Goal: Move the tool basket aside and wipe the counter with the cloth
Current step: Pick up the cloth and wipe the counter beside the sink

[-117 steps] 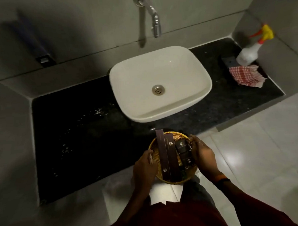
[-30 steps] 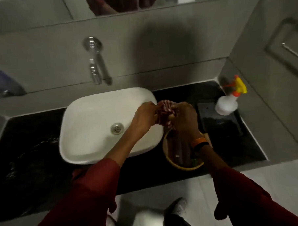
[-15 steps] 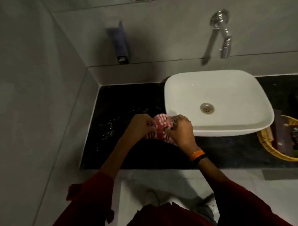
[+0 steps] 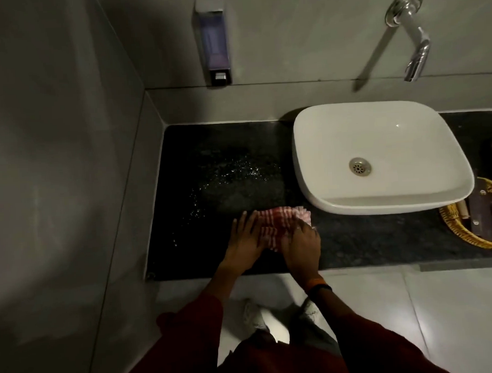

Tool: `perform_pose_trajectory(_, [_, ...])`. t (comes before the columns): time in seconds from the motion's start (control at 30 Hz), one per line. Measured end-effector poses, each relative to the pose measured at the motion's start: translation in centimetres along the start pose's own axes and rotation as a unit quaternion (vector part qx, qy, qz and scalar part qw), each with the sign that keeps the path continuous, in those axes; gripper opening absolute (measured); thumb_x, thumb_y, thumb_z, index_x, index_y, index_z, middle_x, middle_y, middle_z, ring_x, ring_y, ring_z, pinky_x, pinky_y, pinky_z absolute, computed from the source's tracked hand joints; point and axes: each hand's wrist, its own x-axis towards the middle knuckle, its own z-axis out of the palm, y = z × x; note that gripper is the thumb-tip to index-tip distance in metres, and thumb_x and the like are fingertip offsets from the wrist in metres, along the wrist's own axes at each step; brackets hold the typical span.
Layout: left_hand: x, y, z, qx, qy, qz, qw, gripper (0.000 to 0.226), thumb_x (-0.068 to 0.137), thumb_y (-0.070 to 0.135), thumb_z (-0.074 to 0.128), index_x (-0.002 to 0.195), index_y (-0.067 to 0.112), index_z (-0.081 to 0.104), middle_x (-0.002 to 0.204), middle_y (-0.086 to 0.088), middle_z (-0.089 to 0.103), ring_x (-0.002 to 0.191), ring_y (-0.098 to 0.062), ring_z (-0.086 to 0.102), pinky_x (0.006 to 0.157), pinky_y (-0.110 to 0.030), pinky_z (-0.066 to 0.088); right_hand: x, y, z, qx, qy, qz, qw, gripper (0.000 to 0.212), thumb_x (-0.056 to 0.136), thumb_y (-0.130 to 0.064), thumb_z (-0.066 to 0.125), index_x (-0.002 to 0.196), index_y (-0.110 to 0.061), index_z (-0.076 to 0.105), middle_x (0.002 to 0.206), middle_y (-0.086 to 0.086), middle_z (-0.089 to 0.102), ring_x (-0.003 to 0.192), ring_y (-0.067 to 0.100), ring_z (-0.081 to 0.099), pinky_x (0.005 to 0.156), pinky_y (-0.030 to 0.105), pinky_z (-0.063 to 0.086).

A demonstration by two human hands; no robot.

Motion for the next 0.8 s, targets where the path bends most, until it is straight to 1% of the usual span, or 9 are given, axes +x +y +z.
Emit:
perform_pose_trajectory(0.07, [0.3,-1.2,1.0,0.003,0.030,-0.012,0.999,0.067,0.096,0.046,0.018,0.151,0.011,0.029,0.161,-0.011,0.026,0.151,-0.032,0.017,0.120,-0.056,0.019,0.3,-1.5,1.2,0.009,0.003,0.035,0.999,0.070,0.084,-0.044,0.027,0.134,-0.001,0.052,0.142,0.021,0.052,0.132,0.038,0.048,0.115,0.048,0.034])
perform_pose_trajectory(0.13, [0.7,-2.1,1.3,0.019,0.054,-0.024,0.998,0.064,0.099,0.045,0.016,0.153,0.011,0.023,0.163,-0.010,0.020,0.152,-0.029,0.011,0.122,-0.049,0.005,0.8,-3.0,2.7,0.027,-0.019,0.084,0.996,0.083,0.085,-0.052,0.016,0.147,0.000,0.033,0.155,0.023,0.035,0.145,0.038,0.031,0.122,0.047,0.020])
perform_pose_trajectory(0.17, [1.1,-2.5,1.3,0.028,0.068,-0.032,0.997,0.063,0.100,0.044,0.015,0.153,0.011,0.021,0.163,-0.010,0.019,0.152,-0.028,0.011,0.121,-0.047,0.003,1.2,-3.7,3.5,0.035,-0.038,0.105,0.993,0.088,0.084,-0.055,0.012,0.151,0.002,0.023,0.159,0.025,0.024,0.149,0.038,0.021,0.124,0.047,0.013])
perform_pose_trajectory(0.23, [1.5,-3.5,1.5,0.049,0.079,-0.056,0.994,0.062,0.100,0.042,0.015,0.153,0.009,0.017,0.164,-0.010,0.017,0.152,-0.028,0.010,0.122,-0.047,0.007,2.2,-5.0,4.8,0.046,-0.059,0.140,0.987,0.092,0.084,-0.058,0.011,0.152,0.005,0.010,0.162,0.027,0.009,0.152,0.040,0.006,0.125,0.049,0.004])
perform_pose_trajectory(0.33, [1.9,-4.6,2.3,0.047,0.093,-0.070,0.992,0.063,0.101,0.042,0.019,0.155,0.010,0.011,0.166,-0.008,0.009,0.153,-0.026,0.004,0.124,-0.048,0.013,4.1,-6.0,7.0,0.007,-0.018,0.144,0.989,0.090,0.090,-0.057,0.022,0.151,0.007,0.008,0.160,0.031,0.008,0.151,0.044,0.005,0.124,0.053,0.005])
perform_pose_trajectory(0.43, [2.0,-5.0,2.6,0.040,0.098,-0.059,0.993,0.064,0.102,0.042,0.026,0.155,0.011,0.009,0.166,-0.006,0.006,0.154,-0.023,0.000,0.125,-0.046,0.012,6.1,-5.7,8.2,-0.047,0.005,0.097,0.994,0.090,0.093,-0.056,0.034,0.152,0.006,0.006,0.161,0.029,0.008,0.151,0.042,0.005,0.124,0.053,0.005])
perform_pose_trajectory(0.6, [2.1,-5.1,2.4,0.040,0.085,-0.062,0.994,0.067,0.102,0.046,0.025,0.155,0.010,0.004,0.166,-0.006,0.001,0.153,-0.022,-0.005,0.126,-0.045,0.010,11.5,-6.2,8.8,-0.069,-0.002,0.009,0.998,0.094,0.090,-0.058,0.034,0.152,0.005,0.004,0.162,0.027,0.006,0.151,0.041,0.005,0.124,0.055,0.007])
perform_pose_trajectory(0.7, [2.0,-5.1,2.3,0.031,0.083,-0.062,0.994,0.067,0.102,0.044,0.025,0.155,0.010,0.003,0.166,-0.006,0.000,0.153,-0.022,-0.006,0.125,-0.046,0.014,14.7,-7.0,9.2,-0.074,-0.034,-0.049,0.996,0.095,0.088,-0.061,0.030,0.153,0.003,0.004,0.163,0.026,0.003,0.151,0.041,0.001,0.124,0.054,0.004])
perform_pose_trajectory(0.8, [2.1,-5.1,2.4,0.033,0.078,-0.066,0.994,0.067,0.102,0.045,0.024,0.155,0.011,0.000,0.166,-0.006,-0.003,0.153,-0.022,-0.007,0.125,-0.046,0.014,16.7,-7.9,9.3,-0.065,-0.055,-0.122,0.989,0.090,0.090,-0.057,0.036,0.153,0.001,0.008,0.163,0.025,0.007,0.152,0.038,0.004,0.125,0.051,0.002])
